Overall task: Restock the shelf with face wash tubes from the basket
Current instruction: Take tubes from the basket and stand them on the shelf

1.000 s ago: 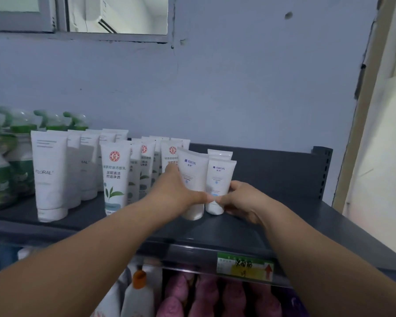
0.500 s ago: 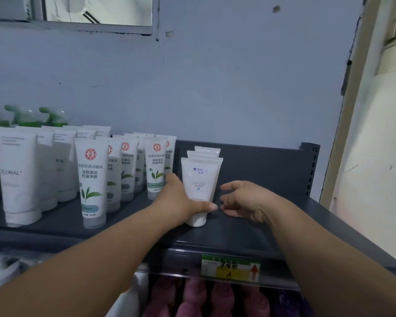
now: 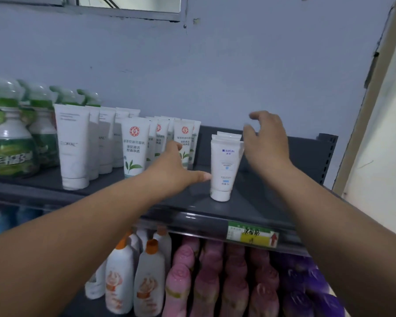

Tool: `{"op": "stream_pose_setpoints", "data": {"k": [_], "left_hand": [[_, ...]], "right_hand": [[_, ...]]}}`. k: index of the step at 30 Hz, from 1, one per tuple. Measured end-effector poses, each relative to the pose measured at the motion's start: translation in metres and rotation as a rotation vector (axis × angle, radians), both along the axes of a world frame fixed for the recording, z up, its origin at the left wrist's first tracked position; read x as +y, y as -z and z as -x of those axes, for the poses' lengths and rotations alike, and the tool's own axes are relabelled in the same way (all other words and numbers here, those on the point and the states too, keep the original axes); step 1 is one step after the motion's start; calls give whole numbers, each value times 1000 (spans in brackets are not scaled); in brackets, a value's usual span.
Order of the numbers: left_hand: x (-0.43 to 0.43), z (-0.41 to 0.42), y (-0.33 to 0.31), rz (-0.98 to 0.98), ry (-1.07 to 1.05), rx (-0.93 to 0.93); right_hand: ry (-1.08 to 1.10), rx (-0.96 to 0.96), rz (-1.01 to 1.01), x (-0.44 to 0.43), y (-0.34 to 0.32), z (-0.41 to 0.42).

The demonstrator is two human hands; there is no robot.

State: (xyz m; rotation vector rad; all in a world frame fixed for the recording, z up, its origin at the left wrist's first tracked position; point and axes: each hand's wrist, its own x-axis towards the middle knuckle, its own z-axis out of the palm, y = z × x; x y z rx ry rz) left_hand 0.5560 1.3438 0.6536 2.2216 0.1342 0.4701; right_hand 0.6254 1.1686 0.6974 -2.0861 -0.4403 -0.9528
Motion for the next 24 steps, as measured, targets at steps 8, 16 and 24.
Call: {"op": "stream_pose_setpoints", "data": {"k": [8,16,24], "left_hand": [[52,93,18,-124,24,-155],[175,213,91,-309,-216,107],[275,323,188,-411,-435,394]], "right_hand": [[-240,-189,299,94,26,104],[-496,25,584,195,125,180],[-663,267,807,287,250,237]]}}
